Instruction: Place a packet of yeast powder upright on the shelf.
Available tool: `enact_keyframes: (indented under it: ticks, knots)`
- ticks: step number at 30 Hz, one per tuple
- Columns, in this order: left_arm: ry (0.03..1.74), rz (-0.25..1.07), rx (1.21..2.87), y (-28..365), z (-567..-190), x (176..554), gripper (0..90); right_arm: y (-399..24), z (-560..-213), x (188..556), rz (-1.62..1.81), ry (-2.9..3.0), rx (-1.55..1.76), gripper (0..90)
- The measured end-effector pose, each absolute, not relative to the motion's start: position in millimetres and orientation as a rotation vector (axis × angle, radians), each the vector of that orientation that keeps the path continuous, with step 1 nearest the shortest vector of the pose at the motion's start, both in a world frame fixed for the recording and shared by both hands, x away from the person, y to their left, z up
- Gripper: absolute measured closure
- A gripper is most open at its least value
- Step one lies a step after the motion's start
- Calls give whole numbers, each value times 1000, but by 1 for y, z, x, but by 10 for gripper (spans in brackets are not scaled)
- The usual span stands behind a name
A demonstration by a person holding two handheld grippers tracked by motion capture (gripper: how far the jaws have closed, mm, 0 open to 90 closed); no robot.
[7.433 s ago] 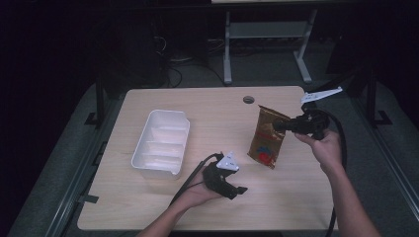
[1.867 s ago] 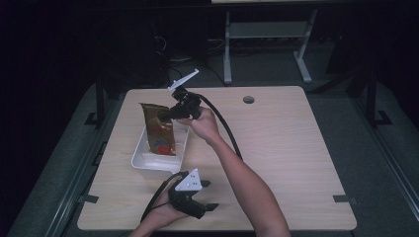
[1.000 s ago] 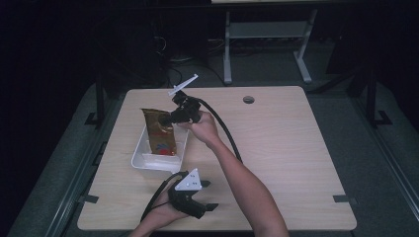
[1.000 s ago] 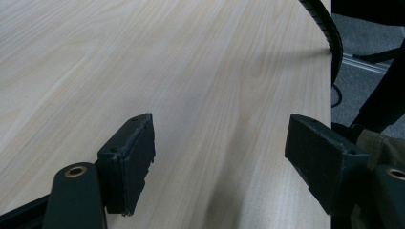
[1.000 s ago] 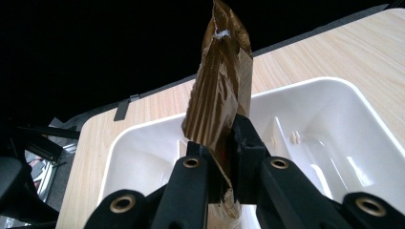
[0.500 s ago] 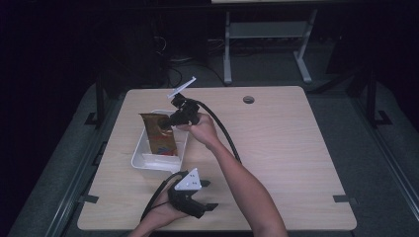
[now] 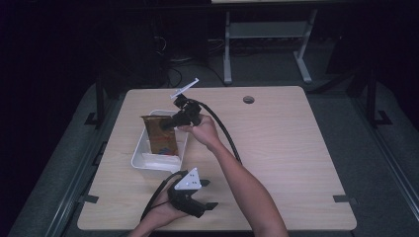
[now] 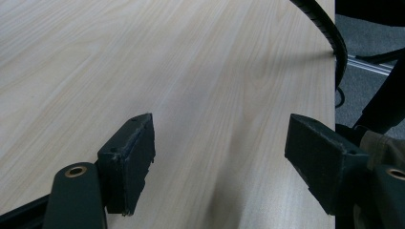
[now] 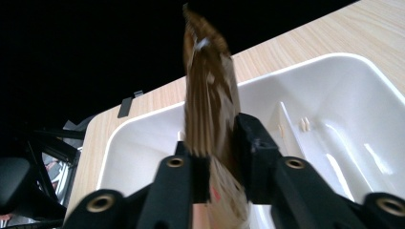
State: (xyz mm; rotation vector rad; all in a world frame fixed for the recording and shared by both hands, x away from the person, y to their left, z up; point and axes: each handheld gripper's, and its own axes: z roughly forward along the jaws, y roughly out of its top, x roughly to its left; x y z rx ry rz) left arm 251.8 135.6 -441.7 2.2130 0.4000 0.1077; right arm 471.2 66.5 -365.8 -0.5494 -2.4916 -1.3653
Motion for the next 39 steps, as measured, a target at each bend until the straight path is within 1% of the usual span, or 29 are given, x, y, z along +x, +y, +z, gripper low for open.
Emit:
enact_keyframes:
  ticks: [3, 7, 9, 10, 16, 21, 39]
  knots:
    - [400, 107, 2214, 135, -442, 252, 251, 64, -367, 472, -1369, -2478, -577, 652]
    - [400, 104, 2215, 135, -442, 252, 251, 62, -368, 472, -1352, -2489, -607, 572]
    - [402, 104, 2215, 135, -442, 252, 251, 60, -369, 473, -1355, -2479, -632, 512]
    - [403, 103, 2215, 136, -442, 252, 251, 59, -370, 473, -1353, -2471, -639, 502]
    - [409, 104, 2214, 137, -443, 253, 251, 48, -372, 473, -1358, -2459, -650, 462]
    - [412, 103, 2213, 137, -442, 254, 249, 39, -369, 469, -1371, -2465, -645, 445]
    - [426, 92, 2215, 139, -444, 256, 247, -16, -362, 456, -1425, -2485, -681, 425]
